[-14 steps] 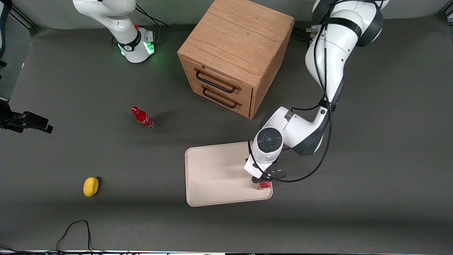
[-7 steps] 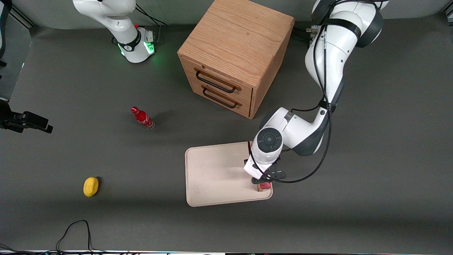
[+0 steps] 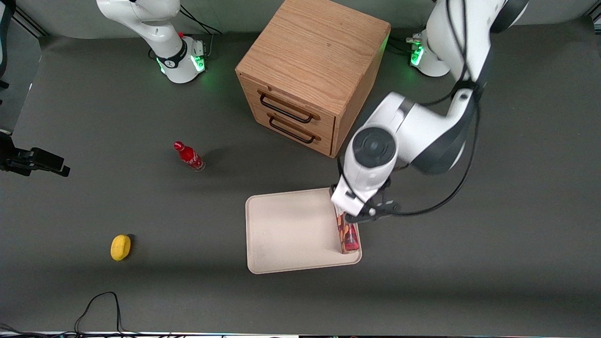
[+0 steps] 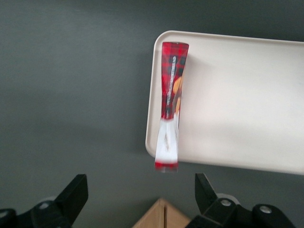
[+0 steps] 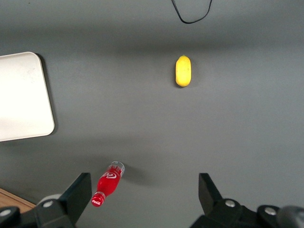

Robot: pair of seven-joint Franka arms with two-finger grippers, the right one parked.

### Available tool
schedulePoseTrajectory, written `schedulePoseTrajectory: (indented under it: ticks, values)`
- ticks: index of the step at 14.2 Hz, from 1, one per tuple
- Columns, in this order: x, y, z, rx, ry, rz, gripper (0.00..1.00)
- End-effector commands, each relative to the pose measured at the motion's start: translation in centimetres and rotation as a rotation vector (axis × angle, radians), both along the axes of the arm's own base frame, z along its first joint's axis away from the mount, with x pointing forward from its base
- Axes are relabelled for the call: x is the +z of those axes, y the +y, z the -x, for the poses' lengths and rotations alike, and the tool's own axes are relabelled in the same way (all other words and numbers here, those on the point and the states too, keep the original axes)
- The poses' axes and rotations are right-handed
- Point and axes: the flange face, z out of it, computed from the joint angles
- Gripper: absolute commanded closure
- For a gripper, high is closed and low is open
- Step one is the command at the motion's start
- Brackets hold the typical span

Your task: Place red cookie box on tray

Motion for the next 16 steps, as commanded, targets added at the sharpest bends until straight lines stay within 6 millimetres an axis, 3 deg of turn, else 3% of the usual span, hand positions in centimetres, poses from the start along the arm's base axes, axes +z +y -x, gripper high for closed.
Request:
schedulePoseTrajectory:
  ticks: [1,5,9,12,16]
  values:
    - [7.5,4.0,2.7,0.044,0.008,-0.003,0.0]
    - [12.1,14.4,3.3,0.099,0.003,-0.025,0.0]
    - [12.0,23.6,3.5,0.02,0.034,-0.014,0.0]
    - [11.1,27.9,2.9,-0.024,0.033,-0.006,0.0]
    - [10.6,34.3,3.6,-0.129,0.022,0.027,0.0]
